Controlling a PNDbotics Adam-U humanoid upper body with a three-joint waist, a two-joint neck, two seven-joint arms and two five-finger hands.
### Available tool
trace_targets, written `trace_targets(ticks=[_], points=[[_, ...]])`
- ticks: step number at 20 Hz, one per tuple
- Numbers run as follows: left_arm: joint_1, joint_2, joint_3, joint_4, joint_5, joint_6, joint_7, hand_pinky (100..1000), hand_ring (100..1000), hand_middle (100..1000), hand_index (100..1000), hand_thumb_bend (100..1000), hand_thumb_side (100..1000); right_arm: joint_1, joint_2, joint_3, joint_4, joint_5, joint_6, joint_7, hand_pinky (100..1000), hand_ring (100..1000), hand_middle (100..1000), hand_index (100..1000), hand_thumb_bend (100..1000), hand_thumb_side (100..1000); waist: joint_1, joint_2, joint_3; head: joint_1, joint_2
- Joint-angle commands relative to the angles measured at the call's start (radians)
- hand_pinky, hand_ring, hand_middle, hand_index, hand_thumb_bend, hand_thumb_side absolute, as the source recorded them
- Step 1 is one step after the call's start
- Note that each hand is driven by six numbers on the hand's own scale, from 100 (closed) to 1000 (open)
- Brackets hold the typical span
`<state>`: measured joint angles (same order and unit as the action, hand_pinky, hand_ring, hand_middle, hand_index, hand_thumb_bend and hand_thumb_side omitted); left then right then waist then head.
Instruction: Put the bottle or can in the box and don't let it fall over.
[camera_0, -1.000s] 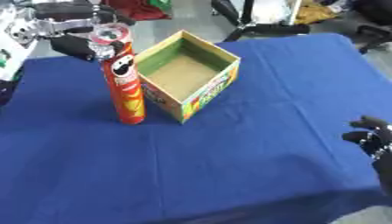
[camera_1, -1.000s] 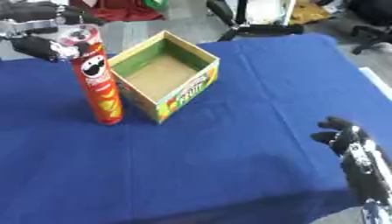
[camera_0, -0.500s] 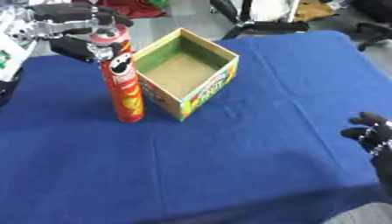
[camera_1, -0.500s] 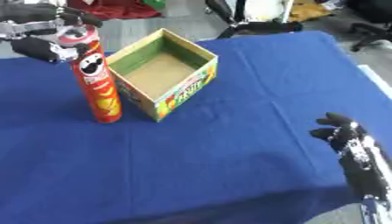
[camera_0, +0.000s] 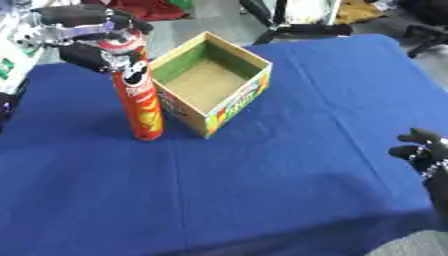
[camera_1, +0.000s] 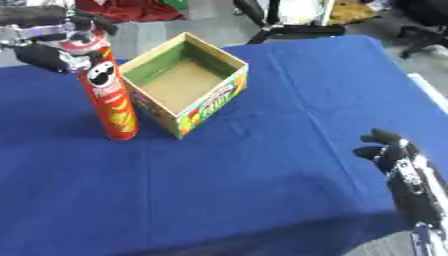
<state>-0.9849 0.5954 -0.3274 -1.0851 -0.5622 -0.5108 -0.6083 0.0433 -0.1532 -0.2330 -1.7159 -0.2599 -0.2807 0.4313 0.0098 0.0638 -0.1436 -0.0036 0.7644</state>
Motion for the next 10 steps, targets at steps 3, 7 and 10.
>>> trace_targets(ticks=[3,7,10], points=[[-0.004,0.004,0.01,0.018,-0.004,-0.125,-0.165,751,849,775,1000,100,825,-0.013,-0.009,0.002,-0.007,-0.005,0.0,0.005,783,672,717,820,100,678,-0.006,-0.004,-0.005,-0.001,0.005],[-0.003,0.003,0.012,0.023,-0.005,-0.126,-0.178,567,712,655,988,100,527,-0.013,-0.008,0.001,-0.007,-0.005,0.0,0.004,783,672,716,820,100,680,-0.006,-0.002,-0.007,-0.003,0.005],[-0.003,0.003,0.013,0.024,0.007,-0.132,-0.191,433,596,553,946,100,313,-0.013,-0.008,0.0,-0.006,-0.005,0.0,0.004,783,672,716,820,100,680,-0.007,0.0,-0.006,-0.003,0.006]])
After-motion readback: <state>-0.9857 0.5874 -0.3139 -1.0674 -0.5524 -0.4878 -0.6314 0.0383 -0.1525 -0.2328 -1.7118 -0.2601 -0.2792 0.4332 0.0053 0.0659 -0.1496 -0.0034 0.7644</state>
